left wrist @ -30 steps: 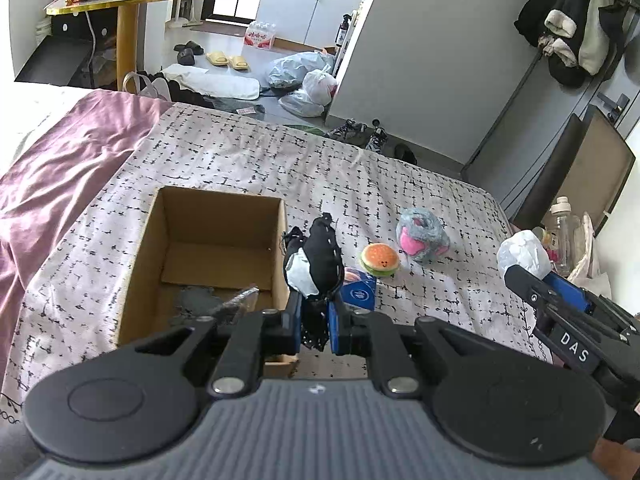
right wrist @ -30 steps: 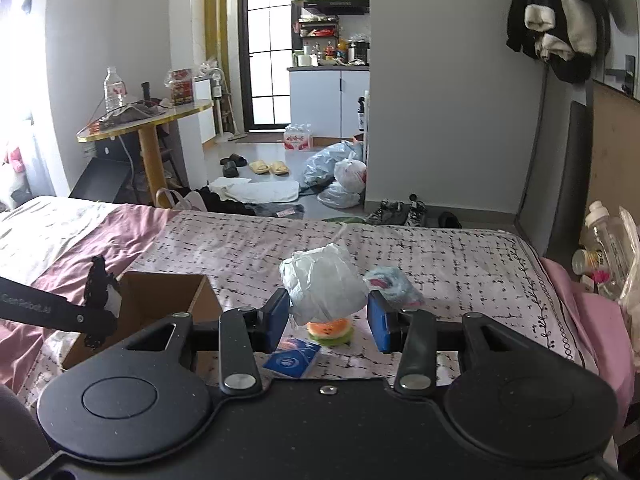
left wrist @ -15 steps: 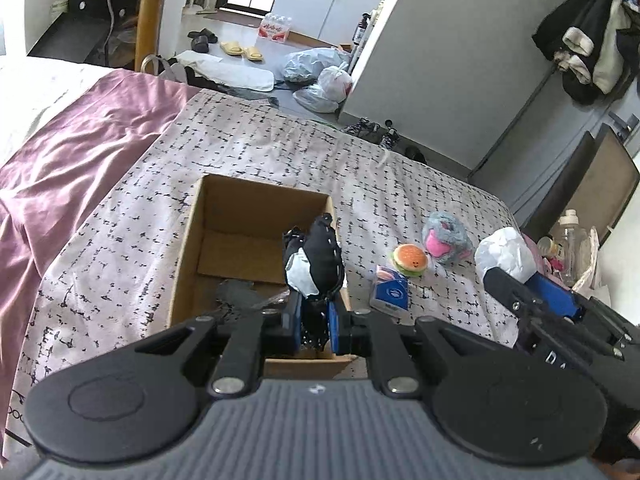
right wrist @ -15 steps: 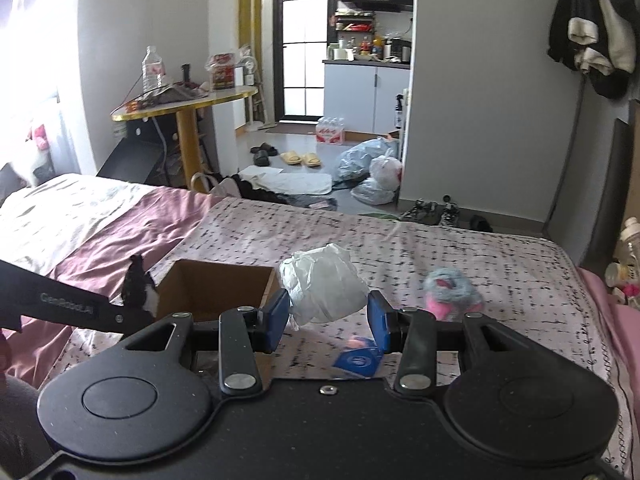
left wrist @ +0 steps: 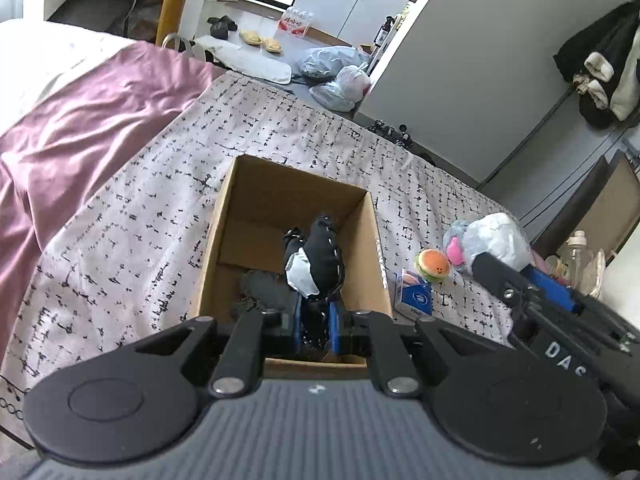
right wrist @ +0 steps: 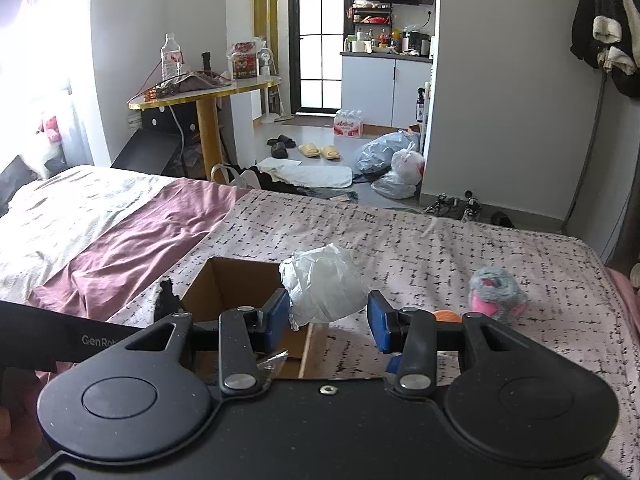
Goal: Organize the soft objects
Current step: 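Carry the bracelet with left tool while right tool carries the white bag over the box, then open right tool dropping the white bag into the box while left tool releases the bracelet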
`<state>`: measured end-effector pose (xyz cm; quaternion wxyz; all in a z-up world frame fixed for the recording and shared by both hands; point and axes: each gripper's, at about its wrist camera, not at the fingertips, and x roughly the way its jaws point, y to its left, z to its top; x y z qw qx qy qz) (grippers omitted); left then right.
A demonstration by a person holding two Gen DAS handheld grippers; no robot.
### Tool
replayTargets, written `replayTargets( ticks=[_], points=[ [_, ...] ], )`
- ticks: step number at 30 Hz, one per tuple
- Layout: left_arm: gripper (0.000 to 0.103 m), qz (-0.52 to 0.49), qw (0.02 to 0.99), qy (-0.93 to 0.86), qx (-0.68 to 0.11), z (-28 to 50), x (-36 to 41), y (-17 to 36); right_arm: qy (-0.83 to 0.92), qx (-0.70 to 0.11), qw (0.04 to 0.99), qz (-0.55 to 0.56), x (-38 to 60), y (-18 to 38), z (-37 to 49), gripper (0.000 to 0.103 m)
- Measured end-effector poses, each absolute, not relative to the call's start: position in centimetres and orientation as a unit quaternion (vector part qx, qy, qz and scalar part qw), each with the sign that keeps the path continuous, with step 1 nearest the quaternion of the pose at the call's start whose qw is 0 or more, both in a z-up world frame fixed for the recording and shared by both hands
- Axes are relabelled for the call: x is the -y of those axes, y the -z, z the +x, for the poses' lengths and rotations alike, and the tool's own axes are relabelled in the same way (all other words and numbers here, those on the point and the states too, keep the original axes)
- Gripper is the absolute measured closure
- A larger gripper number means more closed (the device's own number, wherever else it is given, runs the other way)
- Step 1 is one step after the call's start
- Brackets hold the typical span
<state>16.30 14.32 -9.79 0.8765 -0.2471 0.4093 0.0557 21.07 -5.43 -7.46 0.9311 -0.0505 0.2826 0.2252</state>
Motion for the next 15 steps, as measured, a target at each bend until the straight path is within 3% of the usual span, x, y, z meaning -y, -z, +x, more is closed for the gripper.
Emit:
replayTargets(
  ticks=[15],
  points=[
    [0.087,-0.289,0.858,-0.088,-0.416,16.5,-16.9,11.9,-0.245,-0.319,0.914,-0.053,2.4,9.6,22.0,0.061]
  ],
)
